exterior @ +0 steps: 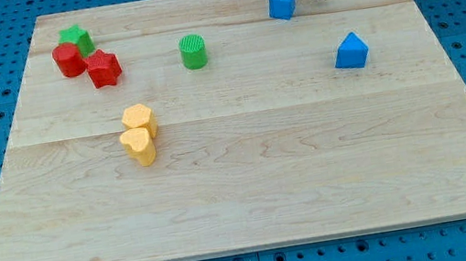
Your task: Place the blue cube to the top right of the green circle
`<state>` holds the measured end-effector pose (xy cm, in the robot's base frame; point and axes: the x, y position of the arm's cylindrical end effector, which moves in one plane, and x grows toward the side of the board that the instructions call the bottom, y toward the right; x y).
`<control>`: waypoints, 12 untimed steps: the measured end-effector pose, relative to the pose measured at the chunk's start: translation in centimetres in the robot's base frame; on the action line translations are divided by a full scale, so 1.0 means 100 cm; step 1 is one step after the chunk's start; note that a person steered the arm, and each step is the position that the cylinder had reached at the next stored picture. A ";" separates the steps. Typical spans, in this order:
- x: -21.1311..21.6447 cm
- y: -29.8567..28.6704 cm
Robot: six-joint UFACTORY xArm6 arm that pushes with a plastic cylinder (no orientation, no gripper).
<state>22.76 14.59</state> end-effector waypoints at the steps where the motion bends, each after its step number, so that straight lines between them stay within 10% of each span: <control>1: -0.007 -0.048; 12: 0.072 -0.123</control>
